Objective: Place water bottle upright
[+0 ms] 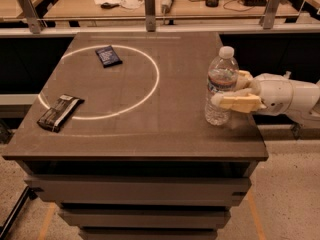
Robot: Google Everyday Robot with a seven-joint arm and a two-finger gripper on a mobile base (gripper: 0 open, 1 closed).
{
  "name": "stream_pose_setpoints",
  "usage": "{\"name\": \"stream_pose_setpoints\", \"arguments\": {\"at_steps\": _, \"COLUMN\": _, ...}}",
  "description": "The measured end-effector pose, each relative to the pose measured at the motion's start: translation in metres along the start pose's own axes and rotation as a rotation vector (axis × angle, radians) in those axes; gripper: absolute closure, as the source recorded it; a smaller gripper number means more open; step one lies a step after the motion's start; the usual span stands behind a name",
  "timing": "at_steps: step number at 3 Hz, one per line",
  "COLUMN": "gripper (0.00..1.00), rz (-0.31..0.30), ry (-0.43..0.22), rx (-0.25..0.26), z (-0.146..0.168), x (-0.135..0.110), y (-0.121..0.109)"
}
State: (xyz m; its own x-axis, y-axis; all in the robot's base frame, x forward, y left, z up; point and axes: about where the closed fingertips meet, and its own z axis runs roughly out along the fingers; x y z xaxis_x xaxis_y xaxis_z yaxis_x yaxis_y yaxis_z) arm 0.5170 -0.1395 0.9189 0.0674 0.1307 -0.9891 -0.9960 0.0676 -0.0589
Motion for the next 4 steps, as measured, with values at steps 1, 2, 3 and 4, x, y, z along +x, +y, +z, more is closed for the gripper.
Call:
{"name": "stream_pose_setpoints", "arguments": {"at_steps": 1, "gripper": 0.00, "rz": -0.010, "ry": 0.019, "rx": -0.033, "z": -0.003, "x": 0.014, "y": -0.011}}
{"name": "stream_pose_setpoints", "arguments": {"at_steps": 2, "gripper": 0.00, "rz": -0.049, "ry": 0.061, "rx": -0.044, "z": -0.017, "x": -0.010, "y": 0.002}}
{"name": "stream_pose_setpoints", "arguments": {"at_steps": 3, "gripper": 0.00, "rz": -0.091, "ry": 0.095, "rx": -0.024, "z": -0.032, "x": -0.032, "y": 0.007}}
{"name": "stream_pose_setpoints", "arguments": {"at_steps": 4, "gripper": 0.00, "rz": -0.137, "ry": 0.175, "rx": 0.007, "z": -0.048, "x": -0.053, "y": 0.005}}
